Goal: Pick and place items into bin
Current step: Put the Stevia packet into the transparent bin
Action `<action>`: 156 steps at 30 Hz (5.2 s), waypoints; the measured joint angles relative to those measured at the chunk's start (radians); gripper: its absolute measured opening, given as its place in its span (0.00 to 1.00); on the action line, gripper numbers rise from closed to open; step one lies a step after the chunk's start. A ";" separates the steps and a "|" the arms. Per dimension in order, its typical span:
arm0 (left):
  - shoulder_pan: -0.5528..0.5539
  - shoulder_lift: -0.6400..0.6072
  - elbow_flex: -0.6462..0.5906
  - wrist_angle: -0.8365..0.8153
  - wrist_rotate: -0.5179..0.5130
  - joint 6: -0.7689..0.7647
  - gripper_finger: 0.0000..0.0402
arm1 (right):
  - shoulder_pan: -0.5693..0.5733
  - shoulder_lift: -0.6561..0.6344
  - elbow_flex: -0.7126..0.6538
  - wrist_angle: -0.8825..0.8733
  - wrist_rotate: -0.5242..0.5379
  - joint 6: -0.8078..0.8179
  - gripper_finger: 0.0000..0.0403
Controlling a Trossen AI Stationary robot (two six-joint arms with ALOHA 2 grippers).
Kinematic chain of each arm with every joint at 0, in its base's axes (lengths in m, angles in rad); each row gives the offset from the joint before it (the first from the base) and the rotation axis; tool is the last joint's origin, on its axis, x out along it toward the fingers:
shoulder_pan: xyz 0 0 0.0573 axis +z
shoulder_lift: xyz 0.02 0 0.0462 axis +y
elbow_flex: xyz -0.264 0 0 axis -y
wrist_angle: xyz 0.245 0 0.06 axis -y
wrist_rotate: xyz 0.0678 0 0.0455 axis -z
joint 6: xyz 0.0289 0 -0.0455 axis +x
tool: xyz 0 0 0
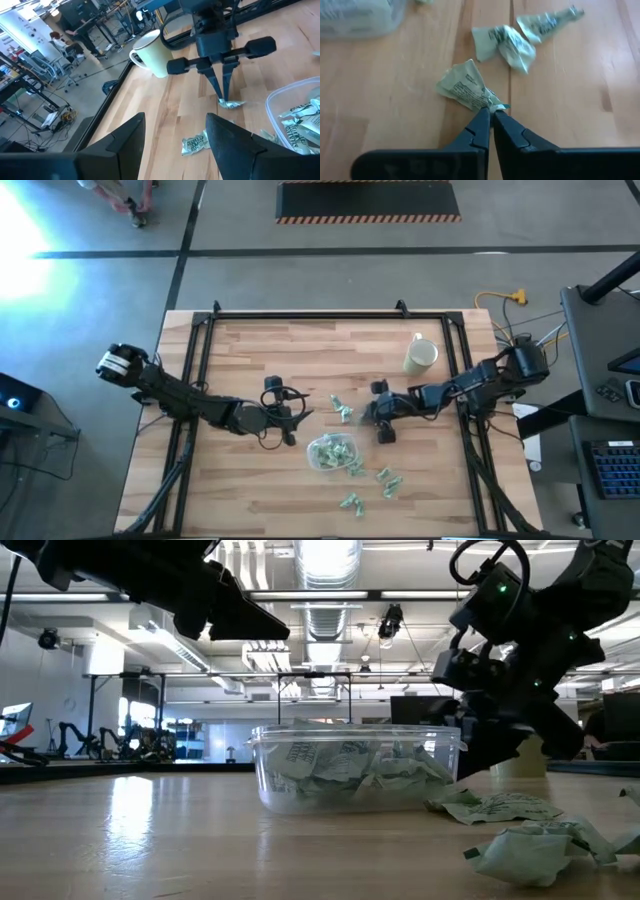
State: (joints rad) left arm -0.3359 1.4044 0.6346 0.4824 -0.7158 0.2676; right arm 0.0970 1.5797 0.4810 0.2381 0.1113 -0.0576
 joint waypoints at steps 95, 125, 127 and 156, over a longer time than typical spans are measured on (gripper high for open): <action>0.544 0.197 0.129 -0.247 0.936 0.072 0.48 | 0.228 -0.209 0.169 -0.197 0.001 -0.030 0.26; 0.562 0.527 0.432 -0.388 1.062 0.105 0.45 | 0.228 -0.230 0.163 -0.234 -0.020 -0.003 0.22; 0.563 0.529 0.429 -0.387 1.059 0.105 0.42 | 0.228 -0.230 0.163 -0.235 -0.020 -0.002 0.23; 0.563 0.536 0.406 -0.389 0.940 0.105 0.02 | 0.233 -0.230 0.162 -0.235 -0.018 0.006 0.17</action>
State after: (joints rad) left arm 0.2272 1.9400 1.0410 0.0932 0.2241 0.3726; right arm 0.3298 1.3495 0.6434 0.0029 0.0929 -0.0512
